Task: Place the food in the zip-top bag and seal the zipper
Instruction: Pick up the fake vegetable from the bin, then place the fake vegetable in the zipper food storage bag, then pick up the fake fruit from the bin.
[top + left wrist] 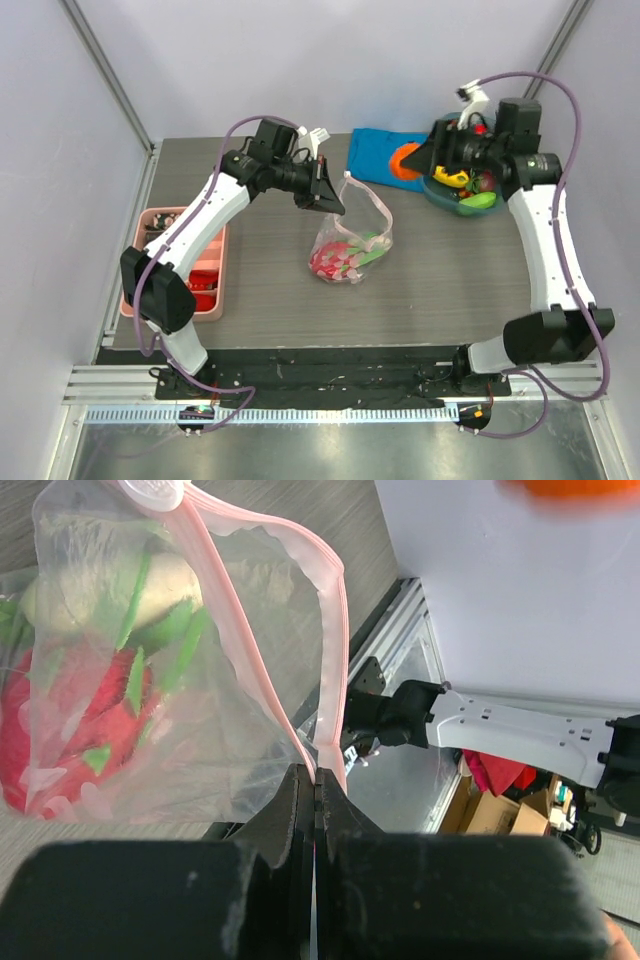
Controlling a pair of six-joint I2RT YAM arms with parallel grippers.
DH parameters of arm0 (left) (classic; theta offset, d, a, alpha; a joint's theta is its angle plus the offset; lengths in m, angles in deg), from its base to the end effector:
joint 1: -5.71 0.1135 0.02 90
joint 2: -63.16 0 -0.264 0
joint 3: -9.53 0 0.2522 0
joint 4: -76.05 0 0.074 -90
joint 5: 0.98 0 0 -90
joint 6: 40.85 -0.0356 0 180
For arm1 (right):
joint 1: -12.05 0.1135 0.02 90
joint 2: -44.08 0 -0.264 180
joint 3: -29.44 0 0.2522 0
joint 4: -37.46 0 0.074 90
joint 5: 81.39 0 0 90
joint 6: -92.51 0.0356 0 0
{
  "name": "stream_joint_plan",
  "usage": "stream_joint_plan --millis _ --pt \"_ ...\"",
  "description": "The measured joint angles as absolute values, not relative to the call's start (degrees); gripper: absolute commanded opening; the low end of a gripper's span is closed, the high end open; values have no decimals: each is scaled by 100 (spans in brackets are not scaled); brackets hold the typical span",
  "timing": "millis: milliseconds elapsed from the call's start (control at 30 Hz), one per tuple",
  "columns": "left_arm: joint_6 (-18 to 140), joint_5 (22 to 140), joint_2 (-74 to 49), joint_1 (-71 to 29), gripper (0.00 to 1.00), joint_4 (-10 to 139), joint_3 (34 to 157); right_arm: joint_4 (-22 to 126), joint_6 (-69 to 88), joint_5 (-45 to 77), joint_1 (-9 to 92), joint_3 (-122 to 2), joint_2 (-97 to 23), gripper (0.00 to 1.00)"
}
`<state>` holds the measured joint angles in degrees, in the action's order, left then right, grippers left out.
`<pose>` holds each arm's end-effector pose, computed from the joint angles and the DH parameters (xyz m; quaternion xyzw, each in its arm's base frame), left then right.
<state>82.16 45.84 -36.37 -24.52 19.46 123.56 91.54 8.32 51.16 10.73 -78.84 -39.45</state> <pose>0.3178 -0.2134 0.3700 0.1287 0.8531 -0.4843 0.1452 0.3071 0.0170 0.4323 -0.1329 0.8141 0.3314 0.4580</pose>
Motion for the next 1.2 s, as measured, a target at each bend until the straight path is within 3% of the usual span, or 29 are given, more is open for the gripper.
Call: stream_joint_plan --millis 233,300,333,467,733,1033,1200 --pt "8299 4482 -3657 -2452 0 1972 12356 9114 -303 4996 2990 -7499 -3396 50" --pt "8315 4479 -3657 -2452 0 1970 12356 9121 -552 4816 3189 -7445 -3466 64" --pt "8319 4479 -3657 -2452 0 1972 12356 9139 -692 4690 3289 -7436 -3542 80" --pt "8315 4499 -3661 -2444 0 1922 12356 9180 -1033 4207 3497 -7412 -3820 100" --pt "8317 4468 -3665 -2411 0 1968 12356 9329 -1149 3658 3438 -7396 -3842 99" --pt "8299 4392 -3676 -2411 0 1974 12356 9735 -1968 3645 1112 -8177 -4651 94" --pt "8302 4350 -3709 -2411 0 2007 12356 9987 -2644 3018 765 -8428 -5872 93"
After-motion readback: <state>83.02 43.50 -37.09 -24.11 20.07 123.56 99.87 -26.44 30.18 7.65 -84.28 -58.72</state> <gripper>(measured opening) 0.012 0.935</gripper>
